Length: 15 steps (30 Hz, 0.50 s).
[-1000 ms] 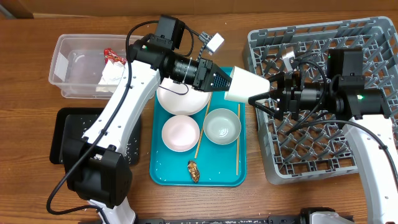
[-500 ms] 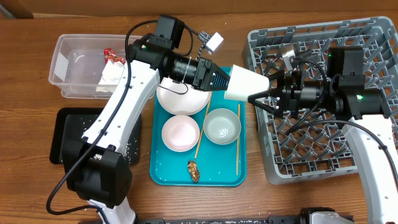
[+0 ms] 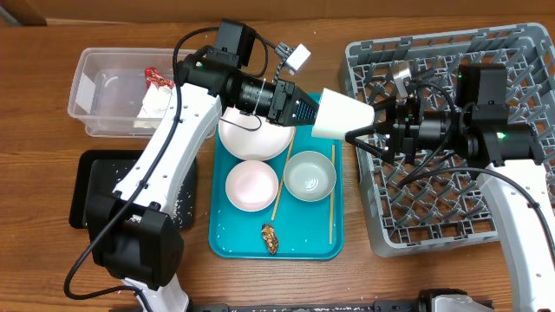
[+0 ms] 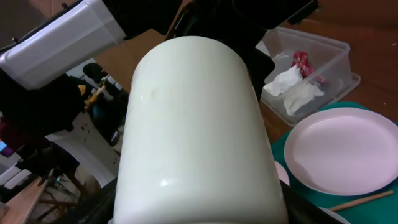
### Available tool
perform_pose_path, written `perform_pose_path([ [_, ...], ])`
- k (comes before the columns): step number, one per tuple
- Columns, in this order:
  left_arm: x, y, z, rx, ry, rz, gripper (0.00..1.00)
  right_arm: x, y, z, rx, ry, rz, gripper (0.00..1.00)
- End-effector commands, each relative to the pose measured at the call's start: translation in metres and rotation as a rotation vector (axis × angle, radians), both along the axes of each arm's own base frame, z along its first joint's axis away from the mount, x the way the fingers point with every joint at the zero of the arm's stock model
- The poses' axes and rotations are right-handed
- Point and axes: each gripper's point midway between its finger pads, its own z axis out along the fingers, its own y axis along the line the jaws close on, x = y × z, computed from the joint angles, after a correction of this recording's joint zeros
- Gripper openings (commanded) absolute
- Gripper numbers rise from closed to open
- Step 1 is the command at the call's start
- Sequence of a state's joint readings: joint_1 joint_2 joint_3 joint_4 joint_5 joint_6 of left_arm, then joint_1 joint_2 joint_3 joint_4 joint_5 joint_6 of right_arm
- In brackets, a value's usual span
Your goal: Sort waste into correct bins and load items into the dishwasher
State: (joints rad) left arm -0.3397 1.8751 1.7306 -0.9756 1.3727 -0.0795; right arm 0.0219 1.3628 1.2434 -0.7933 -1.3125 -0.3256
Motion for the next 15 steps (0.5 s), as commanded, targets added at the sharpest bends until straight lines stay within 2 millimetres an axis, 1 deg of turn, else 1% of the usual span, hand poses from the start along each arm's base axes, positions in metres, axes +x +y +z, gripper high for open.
perform_pose_path([
  [1, 0.0011, -0.0050, -0.0146, 0.091, -0.004, 0.024, 0.04, -0.0004, 0.0035, 0.0139, 0.018, -0.080, 0.028, 0.65],
  [15, 0.0008, -0.0048, -0.0148, 0.092, -0.002, 0.024, 0.04, 0.0068, 0.0037, 0.0216, 0.019, -0.177, 0.028, 0.69],
])
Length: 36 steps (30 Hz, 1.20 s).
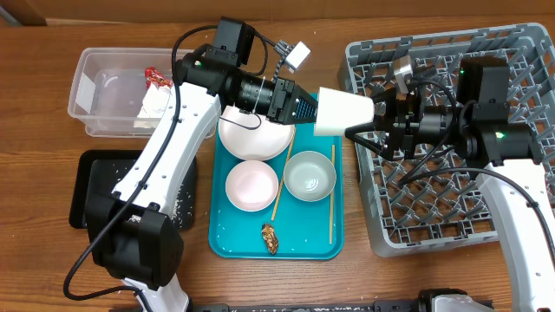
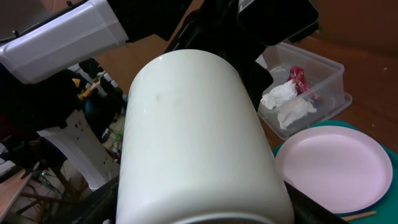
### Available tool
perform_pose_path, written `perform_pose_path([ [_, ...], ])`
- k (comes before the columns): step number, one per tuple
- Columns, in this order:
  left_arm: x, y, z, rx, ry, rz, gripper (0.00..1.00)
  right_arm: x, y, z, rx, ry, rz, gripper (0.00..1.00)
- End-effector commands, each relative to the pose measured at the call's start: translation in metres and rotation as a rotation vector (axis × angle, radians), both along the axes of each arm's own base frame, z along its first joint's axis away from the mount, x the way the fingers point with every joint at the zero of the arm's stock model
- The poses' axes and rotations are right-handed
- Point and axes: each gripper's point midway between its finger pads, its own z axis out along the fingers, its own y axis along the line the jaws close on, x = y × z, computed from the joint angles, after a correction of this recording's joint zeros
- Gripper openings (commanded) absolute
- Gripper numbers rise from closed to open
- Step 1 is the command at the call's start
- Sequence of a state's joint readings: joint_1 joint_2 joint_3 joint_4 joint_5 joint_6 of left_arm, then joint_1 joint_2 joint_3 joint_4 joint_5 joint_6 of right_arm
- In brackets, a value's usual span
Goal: Sort waste into correct bins and load items into the dishwasher
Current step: 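Carry the white cup with the right gripper into the dish rack and release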
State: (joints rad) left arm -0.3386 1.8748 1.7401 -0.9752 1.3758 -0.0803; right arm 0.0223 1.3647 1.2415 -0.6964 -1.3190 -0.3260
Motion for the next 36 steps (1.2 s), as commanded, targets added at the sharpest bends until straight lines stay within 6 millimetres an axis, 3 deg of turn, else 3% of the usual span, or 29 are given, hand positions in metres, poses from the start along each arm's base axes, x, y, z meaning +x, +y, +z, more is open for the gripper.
perform_pose_path([
  [1, 0.000, -0.005, -0.018, 0.097, 0.007, 0.025, 0.04, -0.001, 0.003, 0.014, 0.011, -0.084, 0.023, 0.69],
  [10, 0.000, -0.005, -0.018, 0.097, 0.007, 0.025, 0.04, 0.003, 0.003, 0.020, 0.012, -0.143, 0.024, 0.69],
  [21, 0.001, -0.005, -0.019, 0.103, 0.003, 0.028, 0.04, 0.003, 0.003, 0.019, 0.013, -0.141, 0.024, 0.49],
  [22, 0.002, -0.004, -0.021, 0.114, -0.001, 0.033, 0.05, 0.003, 0.003, 0.019, 0.013, -0.137, 0.024, 0.49],
  [24, 0.005, -0.003, -0.027, 0.149, -0.010, 0.051, 0.18, 0.002, 0.003, 0.018, 0.012, -0.123, 0.024, 0.47],
  [27, 0.011, 0.002, -0.043, 0.241, -0.020, 0.093, 0.26, 0.003, 0.002, 0.011, -0.009, -0.082, 0.001, 0.40],
  [31, 0.020, 0.019, -0.064, 0.377, -0.016, 0.159, 0.29, 0.016, -0.006, -0.012, -0.109, 0.011, -0.113, 0.29],
  [36, 0.027, 0.030, -0.067, 0.397, -0.009, 0.191, 0.29, 0.019, -0.012, -0.027, -0.176, 0.067, -0.170, 0.27],
])
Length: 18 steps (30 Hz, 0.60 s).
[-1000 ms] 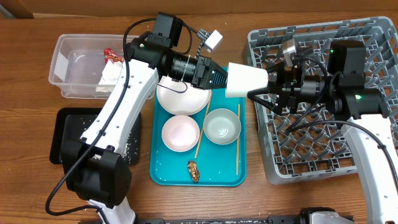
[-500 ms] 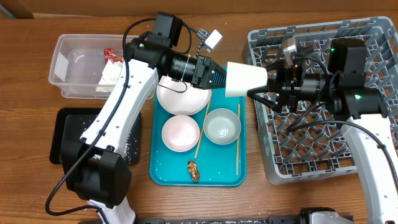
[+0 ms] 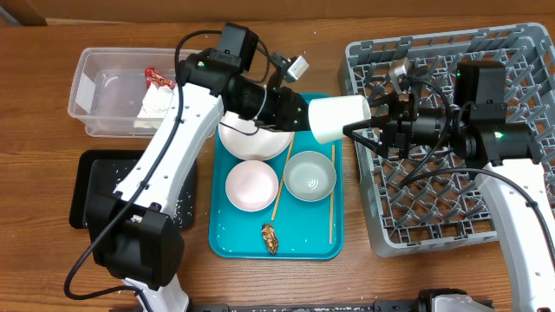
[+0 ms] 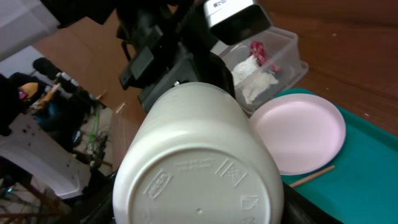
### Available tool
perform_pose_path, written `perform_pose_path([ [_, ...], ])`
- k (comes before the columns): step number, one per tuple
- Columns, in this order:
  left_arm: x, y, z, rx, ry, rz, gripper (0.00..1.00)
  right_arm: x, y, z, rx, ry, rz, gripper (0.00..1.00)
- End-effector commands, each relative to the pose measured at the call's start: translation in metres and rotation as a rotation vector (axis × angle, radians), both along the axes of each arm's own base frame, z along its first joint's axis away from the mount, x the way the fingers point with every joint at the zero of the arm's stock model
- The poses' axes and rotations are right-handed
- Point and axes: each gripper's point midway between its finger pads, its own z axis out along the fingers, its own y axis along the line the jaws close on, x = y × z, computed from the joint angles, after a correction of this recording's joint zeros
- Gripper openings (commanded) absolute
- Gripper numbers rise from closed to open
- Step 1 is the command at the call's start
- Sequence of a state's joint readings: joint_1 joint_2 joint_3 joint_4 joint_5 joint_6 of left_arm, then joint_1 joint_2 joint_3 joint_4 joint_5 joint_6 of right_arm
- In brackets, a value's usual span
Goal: Sort waste into correct bins and load items into the dishwasher
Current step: 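Carry the white cup with the right gripper into the dish rack and release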
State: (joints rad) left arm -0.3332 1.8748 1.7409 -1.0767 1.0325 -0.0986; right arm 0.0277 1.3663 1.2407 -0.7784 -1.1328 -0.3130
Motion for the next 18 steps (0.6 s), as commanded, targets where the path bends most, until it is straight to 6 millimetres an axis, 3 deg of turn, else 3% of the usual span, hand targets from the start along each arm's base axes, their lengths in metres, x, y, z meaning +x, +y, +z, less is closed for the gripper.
perform_pose_path([
  [1, 0.010, 0.012, -0.012, 0.065, -0.018, 0.042, 0.29, 0.006, -0.004, 0.003, -0.045, -0.026, -0.040, 0.27],
  [4, 0.011, 0.012, -0.012, 0.065, -0.020, 0.043, 0.29, 0.007, -0.004, 0.002, -0.051, -0.027, -0.045, 0.25],
  [7, 0.012, 0.017, -0.014, 0.077, -0.016, 0.053, 0.29, 0.015, -0.014, -0.013, -0.131, 0.012, -0.122, 0.24],
  [10, 0.016, 0.033, -0.020, 0.132, 0.002, 0.095, 0.29, 0.031, -0.036, -0.035, -0.255, 0.093, -0.290, 0.22],
  [13, 0.020, 0.066, -0.032, 0.268, 0.016, 0.177, 0.29, 0.041, -0.066, -0.053, -0.385, 0.183, -0.491, 0.21],
  [18, 0.022, 0.140, -0.040, 0.548, 0.001, 0.343, 0.30, 0.042, -0.121, -0.052, -0.509, 0.317, -0.784, 0.19],
])
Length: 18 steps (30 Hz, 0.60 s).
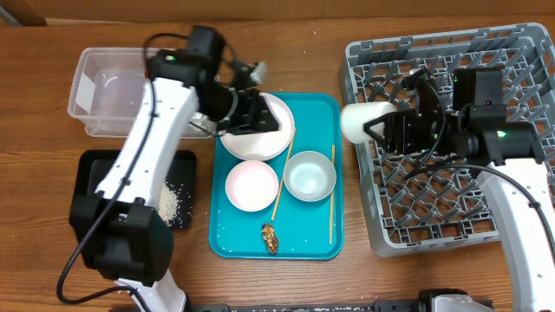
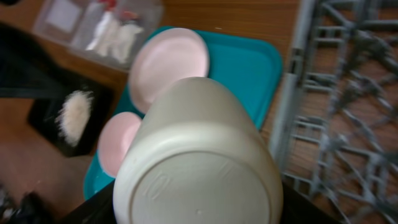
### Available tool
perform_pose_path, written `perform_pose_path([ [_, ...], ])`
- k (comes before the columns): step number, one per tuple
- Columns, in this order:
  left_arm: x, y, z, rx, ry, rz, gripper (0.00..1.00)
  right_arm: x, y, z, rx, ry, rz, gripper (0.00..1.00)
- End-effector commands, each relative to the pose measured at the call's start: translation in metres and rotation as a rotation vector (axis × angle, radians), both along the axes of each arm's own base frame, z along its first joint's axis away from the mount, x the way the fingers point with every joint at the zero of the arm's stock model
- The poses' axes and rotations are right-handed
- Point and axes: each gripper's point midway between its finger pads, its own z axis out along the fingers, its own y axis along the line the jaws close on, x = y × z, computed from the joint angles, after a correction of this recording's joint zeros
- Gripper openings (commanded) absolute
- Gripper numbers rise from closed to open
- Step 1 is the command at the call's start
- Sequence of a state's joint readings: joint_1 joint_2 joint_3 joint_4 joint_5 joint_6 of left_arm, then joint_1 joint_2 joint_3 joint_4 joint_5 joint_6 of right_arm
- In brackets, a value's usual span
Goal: Sort waste into correct bins and load items into the dishwasher
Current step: 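Carry the white cup with the right gripper into the dish rack and release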
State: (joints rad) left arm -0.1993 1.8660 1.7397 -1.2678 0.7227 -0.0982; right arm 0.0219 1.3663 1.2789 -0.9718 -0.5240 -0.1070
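Observation:
A white cup (image 1: 354, 121) lies sideways in the air at the left edge of the grey dishwasher rack (image 1: 451, 186), with my right gripper (image 1: 371, 126) shut on it. In the right wrist view the cup's base (image 2: 199, 186) fills the foreground and hides the fingers. My left gripper (image 1: 263, 117) hovers over the pink plate (image 1: 279, 139) on the teal tray (image 1: 321, 238), open and empty. On the tray are also a pink bowl (image 1: 251, 185), a pale green bowl (image 1: 310, 176), two chopsticks (image 1: 331, 195) and a brown food scrap (image 1: 270, 238).
A clear plastic bin (image 1: 100, 91) stands at the back left, partly under my left arm. In front of it, a black tray (image 1: 95, 173) holds spilled rice (image 1: 167, 202). The rack's upright tines rise right behind the cup.
My left gripper has let go of the cup and has moved left, to above the pink plate. My right gripper has carried the cup right, to the rack's left edge.
Both grippers met over the tray's right side, the left holding the cup by its mouth end, the right closing round its base end. They stayed joined through the following moments. Now only the right holds the cup, at the rack.

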Motion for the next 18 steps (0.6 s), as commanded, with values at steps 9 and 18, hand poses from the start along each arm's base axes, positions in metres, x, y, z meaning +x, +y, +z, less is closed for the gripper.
perform_pose_path([
  [9, -0.007, 0.149, 0.046, 0.452, -0.182, 0.368, 0.31, -0.005, -0.186, 0.033, -0.281, 0.088, -0.824, 0.12],
  [18, -0.008, 0.148, 0.050, 0.449, -0.196, 0.370, 0.32, -0.054, -0.293, -0.010, -0.270, 0.331, -1.189, 0.11],
])
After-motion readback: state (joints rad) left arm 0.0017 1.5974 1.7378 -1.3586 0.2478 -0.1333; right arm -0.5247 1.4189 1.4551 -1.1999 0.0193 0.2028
